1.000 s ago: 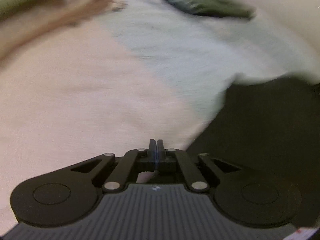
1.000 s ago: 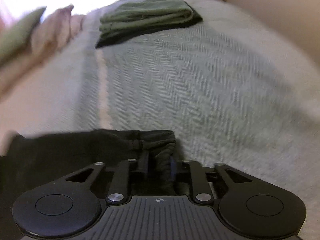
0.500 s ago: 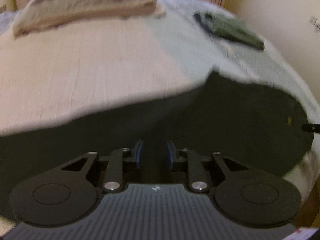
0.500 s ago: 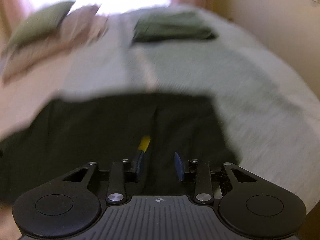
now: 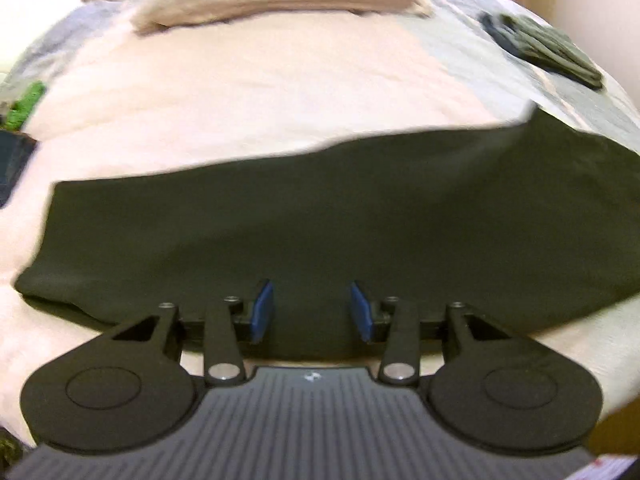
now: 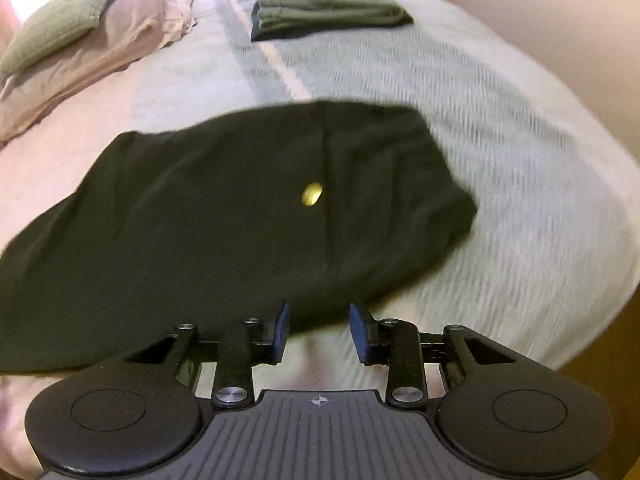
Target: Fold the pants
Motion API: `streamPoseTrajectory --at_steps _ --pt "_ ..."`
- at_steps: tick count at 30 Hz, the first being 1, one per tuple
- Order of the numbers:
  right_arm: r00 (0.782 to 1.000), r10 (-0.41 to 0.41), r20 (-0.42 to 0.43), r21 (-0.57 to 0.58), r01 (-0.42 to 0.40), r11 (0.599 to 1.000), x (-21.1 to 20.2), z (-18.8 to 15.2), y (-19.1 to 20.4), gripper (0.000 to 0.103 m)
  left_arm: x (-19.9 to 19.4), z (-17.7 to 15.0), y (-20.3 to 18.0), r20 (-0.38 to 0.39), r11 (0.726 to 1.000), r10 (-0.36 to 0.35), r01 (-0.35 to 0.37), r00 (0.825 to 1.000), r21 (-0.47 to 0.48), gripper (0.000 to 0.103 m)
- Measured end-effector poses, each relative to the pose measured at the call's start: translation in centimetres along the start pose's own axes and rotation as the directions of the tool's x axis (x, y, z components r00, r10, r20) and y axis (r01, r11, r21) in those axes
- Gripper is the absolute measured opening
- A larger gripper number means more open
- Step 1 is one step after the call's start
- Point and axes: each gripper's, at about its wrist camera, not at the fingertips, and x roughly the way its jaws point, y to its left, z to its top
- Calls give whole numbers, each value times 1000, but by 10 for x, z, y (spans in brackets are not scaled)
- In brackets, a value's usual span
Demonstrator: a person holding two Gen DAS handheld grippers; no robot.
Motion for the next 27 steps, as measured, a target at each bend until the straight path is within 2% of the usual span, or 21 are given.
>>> streamPoseTrajectory --at_steps 3,6,9,10,11,13,15,16,18,20,22,27 --pt "1000 7 -31 30 -6 1000 -9 -27 12 30 27 -6 55 -12 995 77 -77 997 -59 41" --pt "998 -29 -50 15 30 999 -20 -53 27 30 34 -18 110 17 994 86 -85 996 -74 45" --pt "997 -49 -52 32 51 998 -35 -71 37 30 18 -30 152 18 985 164 -163 986 -60 40" --pt "998 -50 -45 53 52 997 -42 -75 42 30 12 -36 166 7 983 171 -170 985 -69 43" --pt "998 -48 -39 78 51 996 -49 -77 47 30 6 -40 178 -21 983 163 -164 986 -86 43" --pt "999 -33 -20 124 35 992 -68 -80 61 30 -5 -46 192 -88 975 206 -212 975 -65 42" --pt "1000 -9 4 134 8 991 -89 -80 79 30 -25 -51 199 -111 970 234 -240 966 -44 38" --pt "1000 5 14 130 -7 991 -99 -80 88 30 -37 -52 200 -124 970 232 -239 965 -42 38" --pt "999 36 37 111 -40 993 -123 -79 108 31 -73 -49 194 -132 981 182 -189 974 -44 41" --pt "996 71 50 81 -74 994 -148 -79 127 32 -115 -47 180 -126 990 132 -137 983 -31 48" --pt "993 104 50 64 -107 992 -168 -77 142 33 -152 -42 163 -122 996 85 -87 989 -14 63" --pt "987 158 1 14 -158 987 -214 -82 170 35 -223 -23 133 -113 1000 -30 29 993 -10 66"
